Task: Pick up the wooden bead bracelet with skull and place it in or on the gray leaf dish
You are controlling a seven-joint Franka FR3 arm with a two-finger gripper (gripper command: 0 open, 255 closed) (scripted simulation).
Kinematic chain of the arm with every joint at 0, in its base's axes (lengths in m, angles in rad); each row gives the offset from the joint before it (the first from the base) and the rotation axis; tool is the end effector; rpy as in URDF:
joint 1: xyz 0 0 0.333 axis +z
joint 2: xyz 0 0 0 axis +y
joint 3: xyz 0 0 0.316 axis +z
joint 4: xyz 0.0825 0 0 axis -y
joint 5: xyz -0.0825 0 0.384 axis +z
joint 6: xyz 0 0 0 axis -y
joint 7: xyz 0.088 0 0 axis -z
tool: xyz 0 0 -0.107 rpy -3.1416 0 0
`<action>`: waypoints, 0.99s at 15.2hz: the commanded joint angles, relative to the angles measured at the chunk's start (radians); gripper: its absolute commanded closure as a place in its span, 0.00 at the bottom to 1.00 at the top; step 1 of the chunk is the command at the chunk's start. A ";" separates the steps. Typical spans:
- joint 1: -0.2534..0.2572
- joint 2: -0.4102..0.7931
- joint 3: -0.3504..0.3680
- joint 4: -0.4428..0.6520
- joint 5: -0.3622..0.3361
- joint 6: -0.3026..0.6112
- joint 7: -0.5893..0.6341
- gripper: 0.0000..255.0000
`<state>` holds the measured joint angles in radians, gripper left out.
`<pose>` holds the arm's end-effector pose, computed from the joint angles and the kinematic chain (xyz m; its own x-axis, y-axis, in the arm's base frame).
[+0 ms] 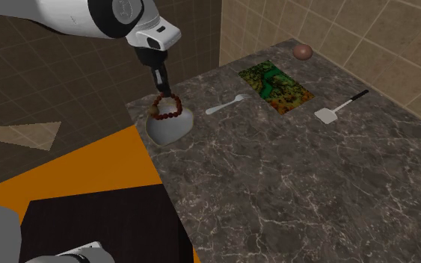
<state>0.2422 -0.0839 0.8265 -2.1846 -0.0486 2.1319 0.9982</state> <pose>0.2497 0.4589 0.4136 0.9915 0.0965 0.0875 0.0920 -0.9943 0.0539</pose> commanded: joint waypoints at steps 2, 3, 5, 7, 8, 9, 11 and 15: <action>-0.001 0.023 0.006 -0.024 -0.022 0.039 0.020 1.00; -0.001 0.032 0.008 -0.031 -0.031 0.052 0.027 1.00; -0.002 0.052 0.011 -0.044 -0.050 0.077 0.043 1.00; -0.002 0.076 0.013 -0.057 -0.075 0.105 0.063 1.00; -0.002 0.076 0.013 -0.057 -0.075 0.105 0.063 1.00; -0.002 0.076 0.013 -0.057 -0.075 0.105 0.063 1.00; -0.002 0.076 0.013 -0.057 -0.075 0.105 0.063 1.00; -0.002 0.076 0.013 -0.057 -0.075 0.105 0.063 1.00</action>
<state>0.2405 -0.0081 0.8392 -2.2419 -0.1233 2.2365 1.0614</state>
